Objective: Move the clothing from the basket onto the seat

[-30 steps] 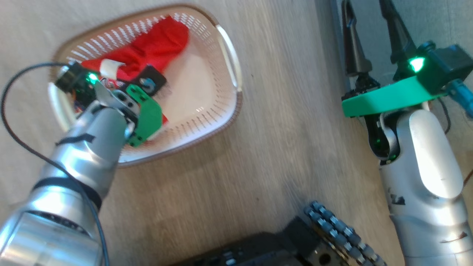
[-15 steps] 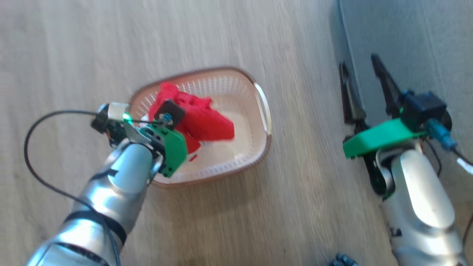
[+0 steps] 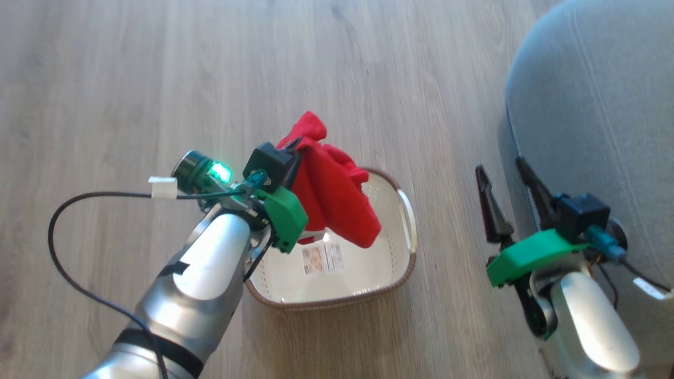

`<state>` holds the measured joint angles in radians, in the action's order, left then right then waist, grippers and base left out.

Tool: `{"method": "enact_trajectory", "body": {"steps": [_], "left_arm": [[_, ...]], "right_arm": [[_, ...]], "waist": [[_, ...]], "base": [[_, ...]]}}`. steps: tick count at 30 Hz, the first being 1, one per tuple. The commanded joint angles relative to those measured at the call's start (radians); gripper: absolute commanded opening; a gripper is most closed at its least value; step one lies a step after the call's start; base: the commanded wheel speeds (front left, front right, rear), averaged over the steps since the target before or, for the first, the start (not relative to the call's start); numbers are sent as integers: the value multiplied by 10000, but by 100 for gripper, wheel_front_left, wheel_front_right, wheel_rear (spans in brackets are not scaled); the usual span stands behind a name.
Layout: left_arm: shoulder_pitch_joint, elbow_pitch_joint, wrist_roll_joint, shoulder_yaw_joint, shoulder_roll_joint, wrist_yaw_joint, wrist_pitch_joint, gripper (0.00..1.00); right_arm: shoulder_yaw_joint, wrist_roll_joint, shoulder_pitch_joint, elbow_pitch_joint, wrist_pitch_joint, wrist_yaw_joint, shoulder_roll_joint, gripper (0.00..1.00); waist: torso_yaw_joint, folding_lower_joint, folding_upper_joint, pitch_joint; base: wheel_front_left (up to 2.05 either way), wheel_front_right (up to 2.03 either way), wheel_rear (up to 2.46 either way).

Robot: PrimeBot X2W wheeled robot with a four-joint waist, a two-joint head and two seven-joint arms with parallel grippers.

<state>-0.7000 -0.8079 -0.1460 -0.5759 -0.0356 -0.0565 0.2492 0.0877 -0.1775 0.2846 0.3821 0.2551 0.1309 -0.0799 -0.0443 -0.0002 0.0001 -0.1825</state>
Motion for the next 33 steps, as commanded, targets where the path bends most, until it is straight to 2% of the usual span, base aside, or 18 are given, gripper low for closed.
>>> {"method": "enact_trajectory", "body": {"steps": [1, 7, 15, 25, 33], "left_arm": [[-277, 729, -89, 378, -148, 156, 124, 0], [-406, 2138, -218, 468, -171, 164, 125, 0], [-600, 3803, -331, 559, -360, 284, -278, 0], [-305, 4868, -481, 382, -486, 301, -737, 0], [-261, 5122, -527, 158, -455, 320, -857, 0]], "right_arm": [[271, -75, -26, -214, 67, -2, -86, 100], [426, -186, -350, -78, 67, -2, -95, 100], [856, -295, -411, -140, 67, -2, -69, 100], [2853, -630, 873, -829, 67, -2, -136, 100], [4319, -744, 2723, 293, -34, -2, 44, 100]], "waist": [[314, 2, -1, 545], [381, 2, -1, 1026], [330, 2, -1, 1099], [381, 2, -1, 997], [615, 2, -1, 937]], "base": [[0, 0, 0], [0, 0, 0], [0, 0, 0], [0, 0, 0], [0, 0, 0]]}}
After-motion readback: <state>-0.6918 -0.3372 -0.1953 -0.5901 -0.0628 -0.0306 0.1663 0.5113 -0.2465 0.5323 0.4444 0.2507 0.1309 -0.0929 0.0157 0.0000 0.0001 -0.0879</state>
